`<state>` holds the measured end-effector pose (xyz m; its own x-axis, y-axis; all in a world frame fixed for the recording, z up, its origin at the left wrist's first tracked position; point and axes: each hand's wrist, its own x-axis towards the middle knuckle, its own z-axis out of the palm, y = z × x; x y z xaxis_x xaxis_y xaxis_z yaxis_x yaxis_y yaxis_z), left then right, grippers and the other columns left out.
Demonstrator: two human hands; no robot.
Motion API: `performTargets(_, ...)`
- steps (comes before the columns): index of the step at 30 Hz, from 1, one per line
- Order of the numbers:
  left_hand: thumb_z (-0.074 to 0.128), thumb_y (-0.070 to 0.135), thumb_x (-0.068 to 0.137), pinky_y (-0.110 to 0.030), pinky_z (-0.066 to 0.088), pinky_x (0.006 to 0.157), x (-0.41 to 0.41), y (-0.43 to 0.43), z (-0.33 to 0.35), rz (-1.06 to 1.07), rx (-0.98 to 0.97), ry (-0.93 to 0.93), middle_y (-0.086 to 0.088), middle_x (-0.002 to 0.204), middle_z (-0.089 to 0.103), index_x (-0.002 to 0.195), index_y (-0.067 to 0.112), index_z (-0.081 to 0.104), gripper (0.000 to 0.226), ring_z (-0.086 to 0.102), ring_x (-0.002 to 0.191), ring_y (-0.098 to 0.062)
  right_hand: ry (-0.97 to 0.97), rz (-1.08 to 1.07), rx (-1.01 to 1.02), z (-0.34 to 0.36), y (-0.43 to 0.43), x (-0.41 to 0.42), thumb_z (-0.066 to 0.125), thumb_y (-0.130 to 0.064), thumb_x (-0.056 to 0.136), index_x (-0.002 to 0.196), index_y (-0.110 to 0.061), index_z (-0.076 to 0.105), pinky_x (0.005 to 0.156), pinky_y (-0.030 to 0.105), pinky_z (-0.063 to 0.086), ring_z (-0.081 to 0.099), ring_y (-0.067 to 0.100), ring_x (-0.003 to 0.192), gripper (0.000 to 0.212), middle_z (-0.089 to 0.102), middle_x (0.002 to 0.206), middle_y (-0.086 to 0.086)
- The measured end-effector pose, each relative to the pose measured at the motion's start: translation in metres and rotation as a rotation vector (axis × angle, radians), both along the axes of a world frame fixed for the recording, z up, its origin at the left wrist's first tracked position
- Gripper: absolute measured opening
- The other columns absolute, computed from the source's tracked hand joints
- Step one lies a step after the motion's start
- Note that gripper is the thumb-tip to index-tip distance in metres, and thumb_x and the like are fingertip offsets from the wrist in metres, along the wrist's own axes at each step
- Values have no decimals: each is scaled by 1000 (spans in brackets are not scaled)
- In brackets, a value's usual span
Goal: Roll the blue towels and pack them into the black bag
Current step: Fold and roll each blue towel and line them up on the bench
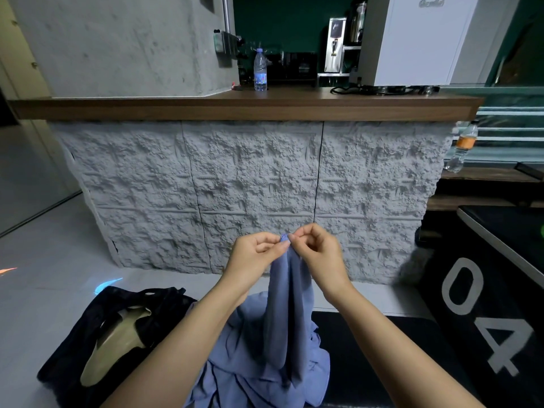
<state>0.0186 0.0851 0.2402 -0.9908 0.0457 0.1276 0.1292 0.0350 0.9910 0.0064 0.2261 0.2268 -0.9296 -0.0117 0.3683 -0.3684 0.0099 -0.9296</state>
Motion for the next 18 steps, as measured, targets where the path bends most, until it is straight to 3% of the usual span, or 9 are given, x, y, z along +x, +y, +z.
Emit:
performTargets(4, 58, 10, 91, -23, 48, 72, -20, -3, 8, 92, 39, 58, 2, 77, 68, 84, 15, 64, 11, 60, 73, -8, -87, 197, -5, -6, 12, -5, 62, -11, 89, 80, -9, 54, 49, 17, 28, 35, 5, 51, 13, 42, 52, -8)
performTargets(8, 51, 16, 96, -21, 39, 64, -49, -24, 27, 203, 44, 61, 2, 82, 62, 85, 18, 59, 14, 53, 74, -8, -182, 226, 157, -27, 43, -9, 74, -28, 81, 65, 3, 46, 50, 19, 24, 32, 10, 55, 44, 33, 61, 7)
performTargets(10, 49, 15, 97, -17, 39, 62, -60, -41, 32, 241, 59, 62, 4, 82, 61, 85, 19, 58, 15, 52, 72, -5, -194, 218, 234, -35, 62, -8, 76, -30, 78, 61, 1, 43, 51, 19, 24, 33, 10, 55, 49, 35, 58, 5)
performTargets(12, 48, 12, 97, -13, 40, 58, -69, -59, 30, 294, 85, 81, 4, 79, 60, 82, 20, 56, 18, 51, 68, -3, -225, 212, 328, -40, 82, -8, 76, -22, 80, 56, -8, 44, 52, 18, 27, 36, 5, 52, 42, 39, 52, -7)
performTargets(14, 48, 8, 96, -13, 41, 56, -74, -77, 25, 338, 100, 103, 2, 76, 59, 80, 18, 56, 21, 51, 63, -3, -157, 139, 528, -48, 102, -13, 73, -38, 79, 55, -17, 44, 54, 22, 28, 35, 4, 53, 43, 38, 52, -12)
performTargets(16, 48, 5, 96, -12, 41, 54, -77, -92, 18, 370, 61, 108, 0, 74, 59, 78, 17, 55, 22, 50, 60, -3, 48, 1, 915, -55, 121, -21, 55, -65, 81, 58, -27, 45, 63, 27, 34, 41, 7, 63, 45, 44, 60, -12)
performTargets(18, 49, 5, 96, -16, 38, 55, -77, -104, 7, 413, 8, 85, -1, 72, 57, 76, 17, 54, 23, 47, 62, -7, 193, -96, 1151, -62, 137, -31, 42, -65, 86, 68, -31, 53, 76, 32, 37, 44, 12, 84, 40, 51, 83, -14)
